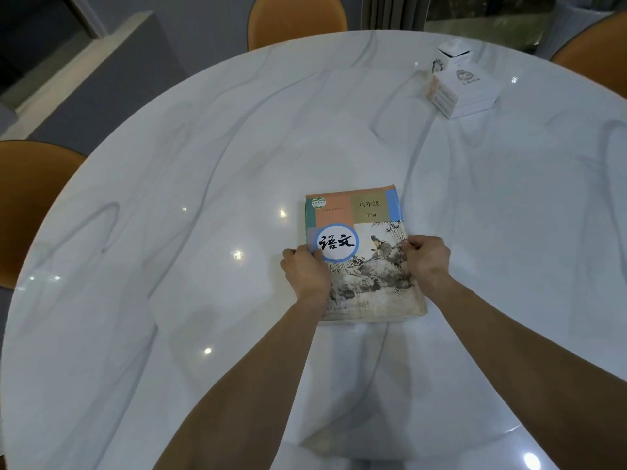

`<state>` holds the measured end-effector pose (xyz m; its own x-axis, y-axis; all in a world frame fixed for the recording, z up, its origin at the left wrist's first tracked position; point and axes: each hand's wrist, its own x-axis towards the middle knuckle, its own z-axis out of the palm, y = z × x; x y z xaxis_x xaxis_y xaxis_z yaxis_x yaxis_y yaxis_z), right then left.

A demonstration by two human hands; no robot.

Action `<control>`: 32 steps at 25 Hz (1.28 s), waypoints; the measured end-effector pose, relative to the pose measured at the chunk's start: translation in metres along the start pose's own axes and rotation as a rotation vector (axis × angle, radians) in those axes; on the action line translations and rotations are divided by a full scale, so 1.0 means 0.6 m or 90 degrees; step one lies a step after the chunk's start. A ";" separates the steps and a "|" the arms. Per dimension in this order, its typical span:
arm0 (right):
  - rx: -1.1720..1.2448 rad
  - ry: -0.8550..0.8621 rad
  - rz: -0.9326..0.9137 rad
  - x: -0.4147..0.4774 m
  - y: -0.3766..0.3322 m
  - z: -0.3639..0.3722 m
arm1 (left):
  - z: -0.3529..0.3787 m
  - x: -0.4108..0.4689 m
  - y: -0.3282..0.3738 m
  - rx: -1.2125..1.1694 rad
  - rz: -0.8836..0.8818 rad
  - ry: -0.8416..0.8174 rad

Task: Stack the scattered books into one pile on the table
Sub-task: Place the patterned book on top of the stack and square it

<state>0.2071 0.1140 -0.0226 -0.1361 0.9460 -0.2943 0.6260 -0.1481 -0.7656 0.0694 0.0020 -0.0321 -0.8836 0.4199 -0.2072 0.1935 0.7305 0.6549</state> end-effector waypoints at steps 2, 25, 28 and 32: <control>-0.033 -0.016 -0.013 0.001 -0.002 -0.002 | -0.008 0.001 0.001 0.021 0.002 -0.025; -0.547 -0.125 -0.459 -0.317 0.025 -0.075 | -0.209 -0.245 -0.107 0.452 0.327 -0.069; -0.551 -0.156 -0.486 -0.367 0.043 -0.065 | -0.213 -0.285 -0.146 0.490 0.323 -0.046; -0.533 -0.217 -0.527 -0.442 0.066 -0.027 | -0.229 -0.334 -0.211 0.473 0.297 -0.036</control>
<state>0.2804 -0.1379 0.0345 -0.8426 0.5240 -0.1245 0.5383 0.8121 -0.2252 0.1635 -0.2490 0.0265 -0.6266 0.7747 -0.0846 0.7745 0.6311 0.0425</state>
